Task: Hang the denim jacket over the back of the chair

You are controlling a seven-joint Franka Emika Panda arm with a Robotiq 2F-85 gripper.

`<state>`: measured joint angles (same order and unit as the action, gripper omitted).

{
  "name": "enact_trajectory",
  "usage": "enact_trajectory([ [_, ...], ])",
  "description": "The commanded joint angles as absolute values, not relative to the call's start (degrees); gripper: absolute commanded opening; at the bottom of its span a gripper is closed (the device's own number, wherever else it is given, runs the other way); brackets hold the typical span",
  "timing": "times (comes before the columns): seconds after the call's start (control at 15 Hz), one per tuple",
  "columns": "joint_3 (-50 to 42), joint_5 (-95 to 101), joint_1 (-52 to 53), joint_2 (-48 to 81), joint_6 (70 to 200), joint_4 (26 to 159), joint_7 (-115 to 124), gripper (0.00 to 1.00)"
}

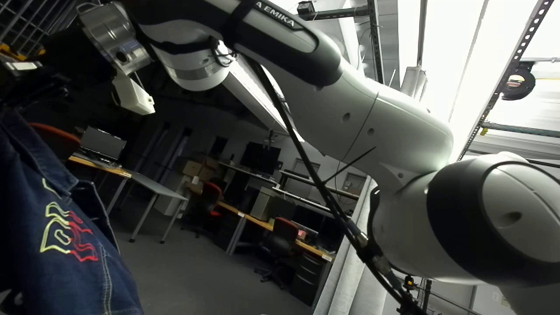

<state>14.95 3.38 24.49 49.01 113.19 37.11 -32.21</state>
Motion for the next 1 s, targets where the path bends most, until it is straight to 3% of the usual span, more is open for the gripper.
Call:
enact_trajectory([
  [0.0,14.39,3.31,28.10,52.45,115.78,27.60,-31.19,0.03],
  [0.67,10.96,4.50,33.14,57.14,126.60,19.44,-31.85,0.03],
  [0.73,10.68,4.43,32.98,56.06,129.75,22.31,-32.17,0.36],
  [0.8,10.36,4.47,32.99,55.63,132.43,23.92,-32.32,0.37],
  [0.93,10.05,4.53,33.17,56.37,135.11,23.99,-33.15,0.51],
])
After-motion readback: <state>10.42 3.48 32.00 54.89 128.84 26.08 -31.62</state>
